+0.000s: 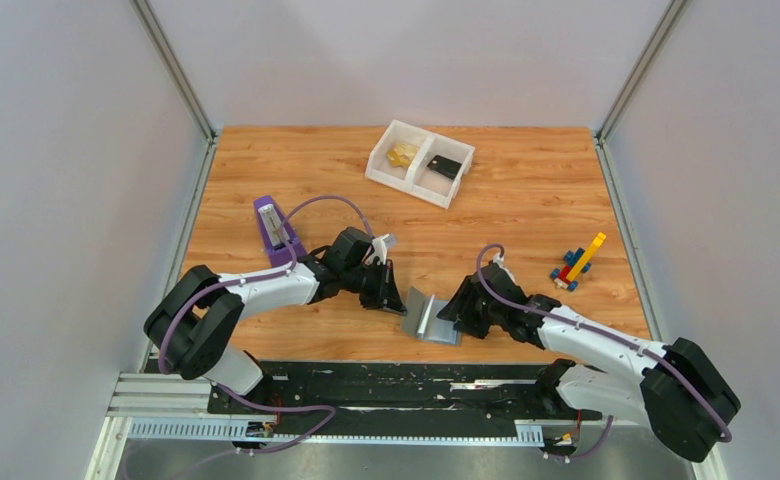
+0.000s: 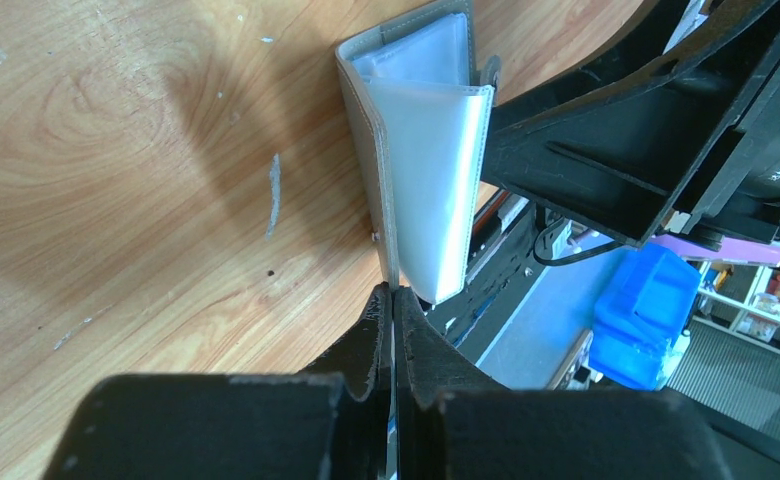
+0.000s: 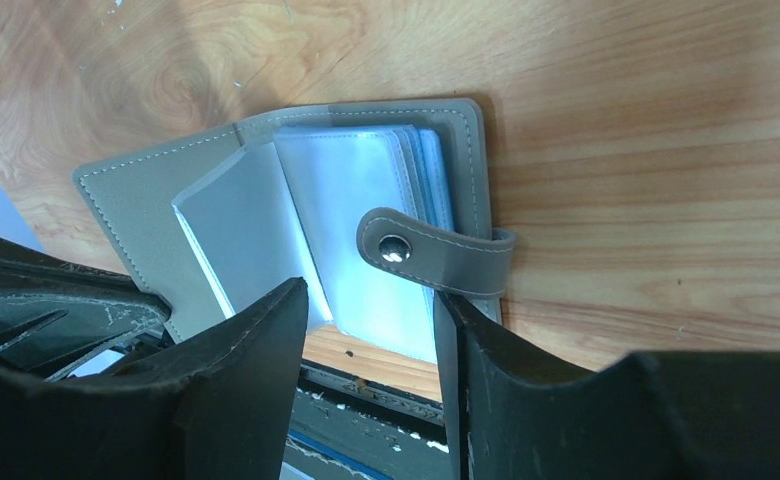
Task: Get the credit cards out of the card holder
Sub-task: Remove the credit card from the card holder.
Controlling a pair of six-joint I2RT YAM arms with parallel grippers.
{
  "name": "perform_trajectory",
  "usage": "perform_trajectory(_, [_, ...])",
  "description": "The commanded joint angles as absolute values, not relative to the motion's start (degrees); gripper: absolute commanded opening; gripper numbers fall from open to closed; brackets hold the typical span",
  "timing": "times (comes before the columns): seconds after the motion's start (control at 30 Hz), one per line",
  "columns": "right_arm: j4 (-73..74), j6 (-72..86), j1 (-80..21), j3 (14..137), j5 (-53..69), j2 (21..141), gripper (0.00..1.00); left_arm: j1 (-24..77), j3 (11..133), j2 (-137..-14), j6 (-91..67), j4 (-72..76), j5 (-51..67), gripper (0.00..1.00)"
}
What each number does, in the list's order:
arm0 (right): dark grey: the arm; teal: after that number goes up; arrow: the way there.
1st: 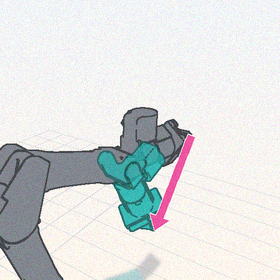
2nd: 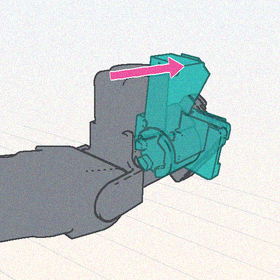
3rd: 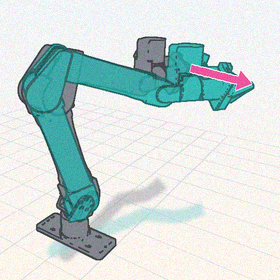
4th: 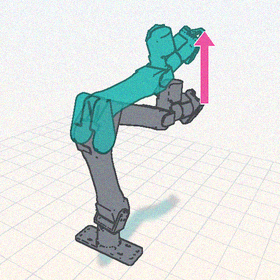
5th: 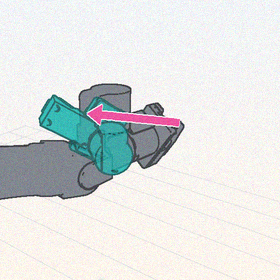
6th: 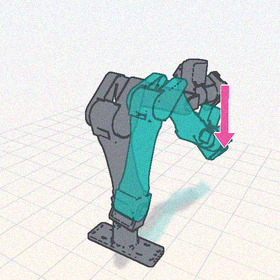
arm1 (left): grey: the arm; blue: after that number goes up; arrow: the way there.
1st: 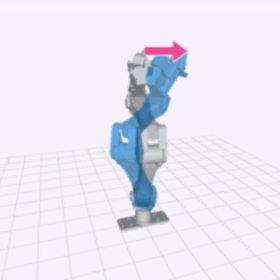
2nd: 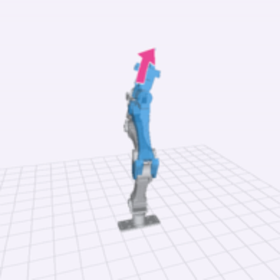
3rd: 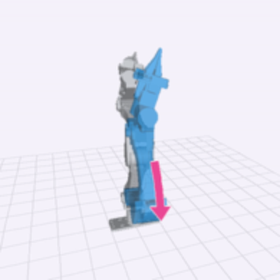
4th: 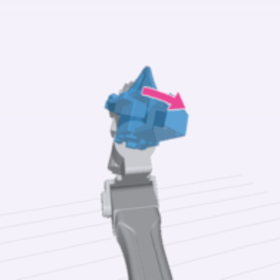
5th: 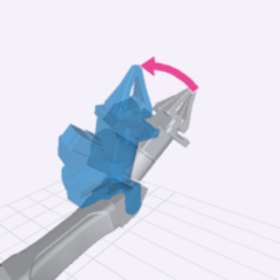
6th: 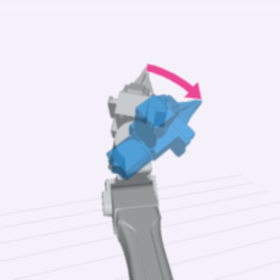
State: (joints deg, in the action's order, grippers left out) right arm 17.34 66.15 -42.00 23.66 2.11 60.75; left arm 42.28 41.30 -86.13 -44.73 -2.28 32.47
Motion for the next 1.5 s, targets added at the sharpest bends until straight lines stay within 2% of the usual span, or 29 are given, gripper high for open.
perform_trajectory(0.0, [13.5,65.2,-42.4,25.7,2.8,61.9,0.5,42.5,41.2,-84.8,-44.6,-0.9,32.4,0.0])
perform_trajectory(0.33, [11.1,63.8,-42.5,25.8,3.8,61.7,0.43,42.5,41.1,-85.1,-44.7,-0.6,32.6,0.0])
perform_trajectory(1.47, [-5.8,64.6,-42.9,24.2,12.9,65.7,0.43,42.6,39.8,-83.8,-45.8,-0.3,32.5,0.0])
